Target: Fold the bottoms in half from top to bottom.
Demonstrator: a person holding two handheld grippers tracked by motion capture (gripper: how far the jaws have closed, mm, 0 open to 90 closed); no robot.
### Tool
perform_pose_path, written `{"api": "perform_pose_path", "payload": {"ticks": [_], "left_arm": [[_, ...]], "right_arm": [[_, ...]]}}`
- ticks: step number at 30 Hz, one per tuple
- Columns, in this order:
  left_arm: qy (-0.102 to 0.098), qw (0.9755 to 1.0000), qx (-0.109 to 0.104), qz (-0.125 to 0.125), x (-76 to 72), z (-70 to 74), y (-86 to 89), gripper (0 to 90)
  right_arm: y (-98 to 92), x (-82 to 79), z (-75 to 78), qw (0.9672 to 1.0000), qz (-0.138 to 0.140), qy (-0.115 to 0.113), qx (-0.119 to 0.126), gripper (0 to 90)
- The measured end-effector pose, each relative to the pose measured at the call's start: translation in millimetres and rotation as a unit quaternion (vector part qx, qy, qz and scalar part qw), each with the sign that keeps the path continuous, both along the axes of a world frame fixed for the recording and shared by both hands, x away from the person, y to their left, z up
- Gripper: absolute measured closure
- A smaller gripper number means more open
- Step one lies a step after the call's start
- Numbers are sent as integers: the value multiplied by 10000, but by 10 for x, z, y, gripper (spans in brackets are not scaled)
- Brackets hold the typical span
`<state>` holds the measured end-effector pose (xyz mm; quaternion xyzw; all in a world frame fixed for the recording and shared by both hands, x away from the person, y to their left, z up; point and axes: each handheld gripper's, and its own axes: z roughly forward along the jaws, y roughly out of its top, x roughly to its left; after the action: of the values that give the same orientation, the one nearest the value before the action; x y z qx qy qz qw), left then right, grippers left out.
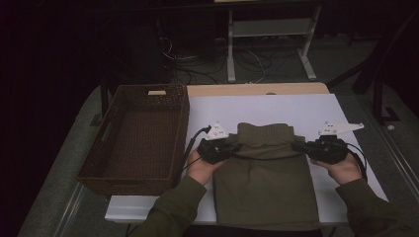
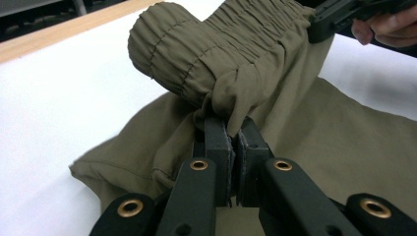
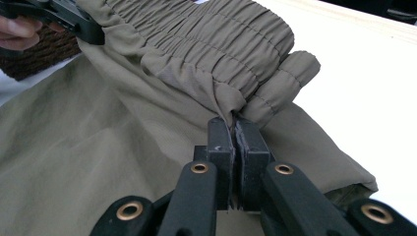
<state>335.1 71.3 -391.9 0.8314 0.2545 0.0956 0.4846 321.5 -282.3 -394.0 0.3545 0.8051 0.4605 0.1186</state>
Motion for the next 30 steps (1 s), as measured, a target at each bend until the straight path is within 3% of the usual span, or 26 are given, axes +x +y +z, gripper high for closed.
{"api": "perform_pose_path", "payload": {"ticks": [21, 30], "left_arm": [[150, 9991, 38, -394, -389, -17, 85, 858], [291, 9974, 101, -657, -564, -41, 105, 857]], "right_arm": [[21, -422, -3, 9992, 365, -32, -157, 858], [21, -614, -14, 9985, 506, -7, -215, 858]]}}
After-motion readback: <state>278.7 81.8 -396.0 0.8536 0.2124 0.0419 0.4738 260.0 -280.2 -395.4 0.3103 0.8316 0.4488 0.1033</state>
